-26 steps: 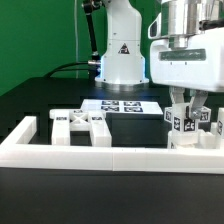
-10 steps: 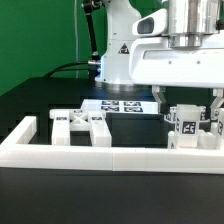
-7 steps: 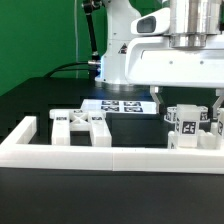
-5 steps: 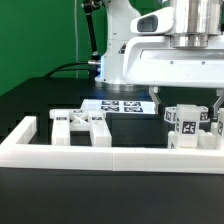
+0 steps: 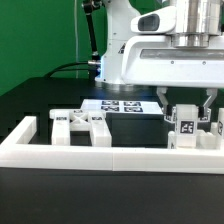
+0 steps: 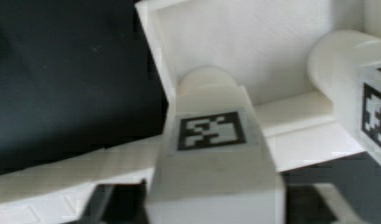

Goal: Assemble chair

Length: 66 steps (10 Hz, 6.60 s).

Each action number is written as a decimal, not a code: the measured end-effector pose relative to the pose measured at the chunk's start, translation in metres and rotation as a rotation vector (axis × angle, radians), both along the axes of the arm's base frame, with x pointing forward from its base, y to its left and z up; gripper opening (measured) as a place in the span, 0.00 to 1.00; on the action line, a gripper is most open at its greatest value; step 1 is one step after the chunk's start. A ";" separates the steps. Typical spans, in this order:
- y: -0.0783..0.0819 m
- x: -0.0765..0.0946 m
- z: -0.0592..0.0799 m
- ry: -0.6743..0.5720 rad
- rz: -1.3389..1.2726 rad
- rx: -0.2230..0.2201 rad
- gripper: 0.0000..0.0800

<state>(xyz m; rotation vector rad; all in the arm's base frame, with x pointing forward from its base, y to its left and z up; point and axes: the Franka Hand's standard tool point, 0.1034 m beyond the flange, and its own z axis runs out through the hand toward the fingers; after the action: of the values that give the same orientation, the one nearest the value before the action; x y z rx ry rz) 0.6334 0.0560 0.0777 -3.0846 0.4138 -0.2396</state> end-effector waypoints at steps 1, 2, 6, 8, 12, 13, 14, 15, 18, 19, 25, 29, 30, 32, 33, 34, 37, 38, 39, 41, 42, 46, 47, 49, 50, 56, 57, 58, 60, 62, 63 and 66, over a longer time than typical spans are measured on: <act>0.000 0.000 0.000 0.000 -0.030 0.005 0.36; 0.000 0.000 0.000 0.000 -0.052 0.008 0.36; 0.002 0.000 -0.001 0.007 -0.455 0.069 0.36; 0.001 -0.001 -0.001 0.011 -0.698 0.102 0.36; 0.001 -0.002 -0.001 0.025 -1.142 0.188 0.36; 0.001 -0.002 -0.001 0.028 -1.239 0.202 0.36; 0.000 -0.002 -0.001 0.030 -1.303 0.214 0.36; 0.001 -0.002 -0.001 0.030 -1.324 0.217 0.36; 0.000 -0.002 -0.002 0.029 -1.284 0.211 0.64; -0.001 -0.002 -0.002 0.029 -1.239 0.204 0.64; 0.011 -0.005 -0.003 0.030 -0.484 0.086 0.81; 0.003 -0.003 -0.003 0.026 -0.175 0.039 0.81; 0.002 -0.003 -0.003 0.026 -0.101 0.024 0.81; -0.002 -0.003 -0.003 0.026 0.052 -0.006 0.81; -0.004 -0.003 -0.003 0.028 0.099 -0.018 0.81; -0.005 -0.003 -0.003 0.028 0.104 -0.019 0.81; -0.005 -0.003 -0.004 0.028 0.070 -0.014 0.46; -0.005 -0.003 -0.004 0.028 0.070 -0.014 0.36; -0.005 -0.003 -0.004 0.028 0.039 -0.009 0.36; -0.005 -0.003 -0.004 0.028 -0.129 0.015 0.36; -0.004 -0.003 -0.004 0.030 -0.257 0.034 0.36; -0.002 -0.004 -0.004 0.019 -0.824 0.137 0.36; 0.000 -0.004 -0.004 0.021 -0.951 0.158 0.36; 0.000 -0.004 -0.004 0.031 -1.101 0.178 0.36; 0.001 -0.004 -0.004 0.033 -1.192 0.195 0.36; -0.001 -0.003 -0.004 0.031 -1.087 0.180 0.74; -0.001 -0.003 -0.004 0.030 -0.978 0.164 0.80; -0.001 -0.002 -0.003 0.027 -0.845 0.146 0.81; -0.005 0.000 -0.002 0.015 -0.614 0.113 0.81; -0.006 0.001 -0.001 0.004 -0.412 0.081 0.81; -0.006 0.001 -0.001 0.002 -0.307 0.061 0.81; -0.004 0.002 0.000 -0.001 -0.071 0.025 0.81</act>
Offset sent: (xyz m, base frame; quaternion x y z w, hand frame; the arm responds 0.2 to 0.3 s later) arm 0.0000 0.0000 0.0000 0.0000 0.0000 0.1938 0.9810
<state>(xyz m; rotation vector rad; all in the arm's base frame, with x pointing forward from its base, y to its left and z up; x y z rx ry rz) 0.6352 0.0516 0.0777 -3.0492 0.5230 -0.2349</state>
